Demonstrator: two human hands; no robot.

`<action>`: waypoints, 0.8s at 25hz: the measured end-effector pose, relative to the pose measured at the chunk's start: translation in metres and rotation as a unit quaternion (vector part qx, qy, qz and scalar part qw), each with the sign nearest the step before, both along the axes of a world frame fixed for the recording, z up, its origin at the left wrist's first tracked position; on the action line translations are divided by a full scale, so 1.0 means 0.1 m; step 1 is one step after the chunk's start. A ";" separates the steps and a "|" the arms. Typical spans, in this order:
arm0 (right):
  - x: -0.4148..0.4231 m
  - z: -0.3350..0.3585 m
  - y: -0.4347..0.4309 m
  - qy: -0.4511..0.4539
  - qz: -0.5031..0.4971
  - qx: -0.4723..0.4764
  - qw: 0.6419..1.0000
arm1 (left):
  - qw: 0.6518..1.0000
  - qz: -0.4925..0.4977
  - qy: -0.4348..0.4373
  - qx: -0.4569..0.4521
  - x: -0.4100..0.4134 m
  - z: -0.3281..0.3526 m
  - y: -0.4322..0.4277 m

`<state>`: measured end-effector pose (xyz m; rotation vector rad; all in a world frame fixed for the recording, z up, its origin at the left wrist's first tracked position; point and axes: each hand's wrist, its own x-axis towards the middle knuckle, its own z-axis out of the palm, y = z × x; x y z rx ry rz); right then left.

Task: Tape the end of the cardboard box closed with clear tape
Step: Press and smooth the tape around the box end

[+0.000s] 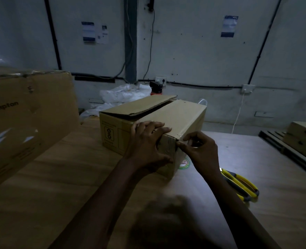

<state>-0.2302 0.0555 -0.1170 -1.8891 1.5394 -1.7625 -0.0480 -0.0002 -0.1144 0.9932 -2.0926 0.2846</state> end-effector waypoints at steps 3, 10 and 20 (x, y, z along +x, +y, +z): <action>-0.03 0.01 0.00 0.014 -0.003 -0.035 0.999 | 1.000 -0.004 0.015 -0.002 -0.01 0.00 -0.01; -0.07 -0.05 -0.04 -0.006 -0.005 -0.076 0.997 | 1.000 0.026 0.006 0.005 -0.08 0.02 0.01; -0.19 -0.18 -0.04 -0.195 0.203 0.132 0.951 | 0.998 0.061 -0.001 -0.004 -0.14 0.00 0.04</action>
